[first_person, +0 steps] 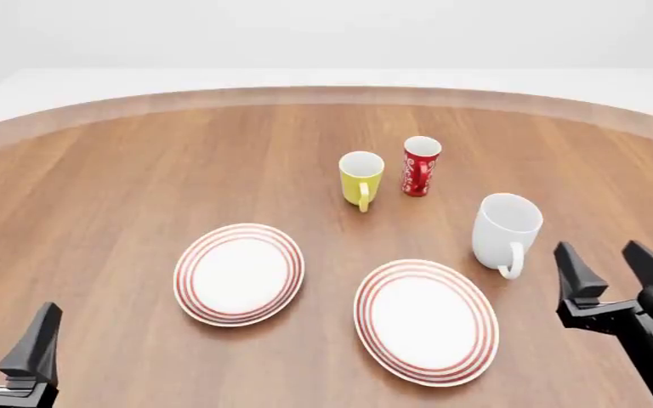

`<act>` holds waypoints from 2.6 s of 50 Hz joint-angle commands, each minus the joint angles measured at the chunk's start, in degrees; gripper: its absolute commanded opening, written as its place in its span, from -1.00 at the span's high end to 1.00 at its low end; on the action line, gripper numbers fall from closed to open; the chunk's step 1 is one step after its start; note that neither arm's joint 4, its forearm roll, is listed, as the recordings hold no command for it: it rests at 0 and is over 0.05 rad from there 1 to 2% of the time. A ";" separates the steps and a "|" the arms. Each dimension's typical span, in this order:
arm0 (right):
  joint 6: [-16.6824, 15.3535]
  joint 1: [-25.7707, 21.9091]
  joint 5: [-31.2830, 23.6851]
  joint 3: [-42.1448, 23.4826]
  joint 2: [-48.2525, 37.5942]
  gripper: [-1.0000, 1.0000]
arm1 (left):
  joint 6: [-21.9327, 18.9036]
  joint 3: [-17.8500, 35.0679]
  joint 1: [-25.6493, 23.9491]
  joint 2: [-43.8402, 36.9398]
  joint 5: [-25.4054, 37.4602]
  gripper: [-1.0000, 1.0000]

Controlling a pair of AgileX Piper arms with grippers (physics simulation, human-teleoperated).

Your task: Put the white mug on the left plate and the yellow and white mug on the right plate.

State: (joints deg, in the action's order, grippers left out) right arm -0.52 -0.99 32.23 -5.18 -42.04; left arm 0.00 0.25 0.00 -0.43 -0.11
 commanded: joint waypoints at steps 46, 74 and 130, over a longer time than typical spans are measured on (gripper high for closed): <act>1.22 1.58 30.30 -3.98 -41.65 -1.00 | 0.00 0.00 0.00 0.00 0.00 -1.00; 1.77 0.59 34.32 -5.99 -51.74 -1.00 | 0.00 0.00 0.00 0.00 0.00 -1.00; 2.33 1.01 37.62 -13.02 -69.13 -1.00 | 0.00 0.00 0.00 0.00 0.00 -1.00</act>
State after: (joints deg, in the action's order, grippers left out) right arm 1.41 -0.23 69.56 -17.05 -108.31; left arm 0.00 0.25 0.00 -0.43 -0.11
